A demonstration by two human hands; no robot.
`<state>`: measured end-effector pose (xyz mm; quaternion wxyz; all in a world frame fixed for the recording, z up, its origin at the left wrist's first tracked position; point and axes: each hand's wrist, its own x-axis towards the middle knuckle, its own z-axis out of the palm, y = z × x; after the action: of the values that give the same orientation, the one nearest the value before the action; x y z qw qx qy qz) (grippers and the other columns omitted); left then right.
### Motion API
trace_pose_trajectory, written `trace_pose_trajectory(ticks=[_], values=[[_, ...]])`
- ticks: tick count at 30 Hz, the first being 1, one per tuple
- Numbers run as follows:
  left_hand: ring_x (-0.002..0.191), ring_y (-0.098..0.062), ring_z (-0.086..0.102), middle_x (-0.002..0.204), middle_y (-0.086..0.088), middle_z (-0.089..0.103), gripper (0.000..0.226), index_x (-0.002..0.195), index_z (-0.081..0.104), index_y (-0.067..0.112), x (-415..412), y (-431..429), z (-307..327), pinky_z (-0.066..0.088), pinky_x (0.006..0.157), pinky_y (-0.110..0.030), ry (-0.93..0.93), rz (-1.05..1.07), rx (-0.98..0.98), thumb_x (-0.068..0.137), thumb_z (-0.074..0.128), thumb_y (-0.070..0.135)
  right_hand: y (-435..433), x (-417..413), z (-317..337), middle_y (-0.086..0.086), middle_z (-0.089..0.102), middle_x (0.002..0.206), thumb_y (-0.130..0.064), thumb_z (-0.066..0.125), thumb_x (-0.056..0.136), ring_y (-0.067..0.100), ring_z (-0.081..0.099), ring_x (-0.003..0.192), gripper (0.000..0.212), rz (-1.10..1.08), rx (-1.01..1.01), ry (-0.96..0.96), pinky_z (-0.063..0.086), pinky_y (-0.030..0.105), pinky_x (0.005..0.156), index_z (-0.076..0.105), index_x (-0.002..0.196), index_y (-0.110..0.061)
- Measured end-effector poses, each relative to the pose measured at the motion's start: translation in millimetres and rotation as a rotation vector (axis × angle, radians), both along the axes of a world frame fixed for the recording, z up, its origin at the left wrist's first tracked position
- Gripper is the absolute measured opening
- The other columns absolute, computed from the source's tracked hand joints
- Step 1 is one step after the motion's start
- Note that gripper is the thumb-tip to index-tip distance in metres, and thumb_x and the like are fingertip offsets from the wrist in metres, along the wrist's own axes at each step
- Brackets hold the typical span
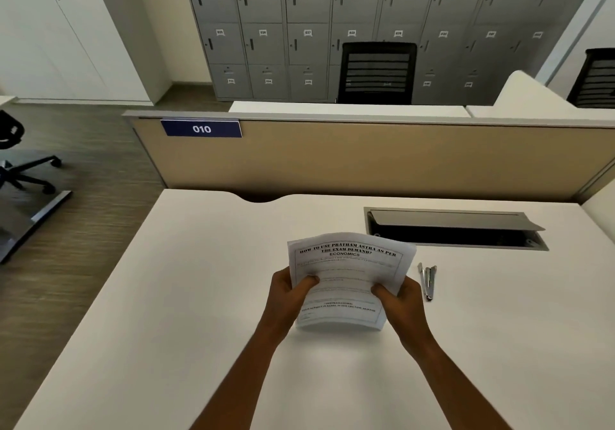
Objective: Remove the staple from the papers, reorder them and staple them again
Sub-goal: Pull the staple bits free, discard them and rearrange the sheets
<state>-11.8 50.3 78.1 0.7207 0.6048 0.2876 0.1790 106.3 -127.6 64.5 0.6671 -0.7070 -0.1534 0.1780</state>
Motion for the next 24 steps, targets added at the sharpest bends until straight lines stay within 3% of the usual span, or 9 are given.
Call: trace_pose_trajectory(ticks=[4,6,9,14,16,19,24], values=[[0.087,-0.020,0.077,0.095,-0.010,0.079,0.016,0.100,0.077,0.009,2,-1,1,0.060,0.068,-0.026,-0.020,0.060,0.015,0.091,0.065,0.004,-1,1,4,-0.002,0.077,0.096,0.007,0.062,0.089,0.011,0.072,0.092,0.033,-0.014,0.038,-0.030,0.060,0.025,0.073,0.071,0.101,-0.023],[0.088,-0.025,0.077,0.094,-0.012,0.079,0.019,0.098,0.077,0.009,2,-6,-3,0.063,0.071,-0.035,-0.013,0.084,-0.005,0.083,0.066,0.013,-2,-3,-2,-0.003,0.077,0.096,0.007,0.063,0.089,0.012,0.072,0.093,0.033,-0.035,0.043,-0.003,0.059,0.025,0.073,0.071,0.100,-0.023],[0.092,-0.034,0.075,0.093,-0.013,0.079,0.014,0.096,0.078,0.012,2,-14,-12,0.063,0.081,-0.049,0.039,0.079,0.025,0.088,0.067,0.007,-4,-8,-14,-0.001,0.077,0.095,0.007,0.064,0.088,0.016,0.072,0.095,0.031,-0.072,0.037,0.052,0.058,0.024,0.072,0.071,0.099,-0.021],[0.090,-0.027,0.074,0.093,-0.012,0.078,0.018,0.096,0.077,0.013,5,-18,-8,0.060,0.077,-0.038,0.008,0.108,0.042,0.095,0.063,0.003,-5,-3,-10,-0.006,0.077,0.096,0.006,0.066,0.089,0.007,0.071,0.092,0.028,-0.098,0.069,0.034,0.056,0.015,0.073,0.070,0.103,-0.018],[0.092,-0.029,0.074,0.094,-0.014,0.078,0.018,0.099,0.077,0.011,5,-21,-11,0.061,0.078,-0.038,0.011,0.116,0.012,0.096,0.060,0.003,-6,-4,-13,-0.005,0.077,0.098,0.003,0.066,0.090,0.007,0.072,0.093,0.028,-0.086,0.045,0.023,0.057,0.018,0.074,0.070,0.104,-0.021],[0.095,-0.036,0.074,0.096,-0.014,0.078,0.018,0.102,0.076,0.010,2,-27,-19,0.062,0.084,-0.050,0.052,0.100,-0.027,0.098,0.059,0.005,-8,-6,-24,-0.003,0.076,0.102,-0.001,0.067,0.091,0.013,0.072,0.097,0.027,-0.087,0.005,0.024,0.059,0.024,0.077,0.069,0.105,-0.024],[0.096,-0.023,0.076,0.100,-0.004,0.080,0.019,0.105,0.077,0.019,-1,-23,-13,0.061,0.089,-0.053,0.070,0.041,0.044,0.087,0.072,0.022,-13,1,-20,-0.002,0.076,0.103,-0.005,0.070,0.089,0.016,0.071,0.100,0.024,-0.050,-0.043,-0.032,0.061,0.035,0.085,0.069,0.107,-0.021]])
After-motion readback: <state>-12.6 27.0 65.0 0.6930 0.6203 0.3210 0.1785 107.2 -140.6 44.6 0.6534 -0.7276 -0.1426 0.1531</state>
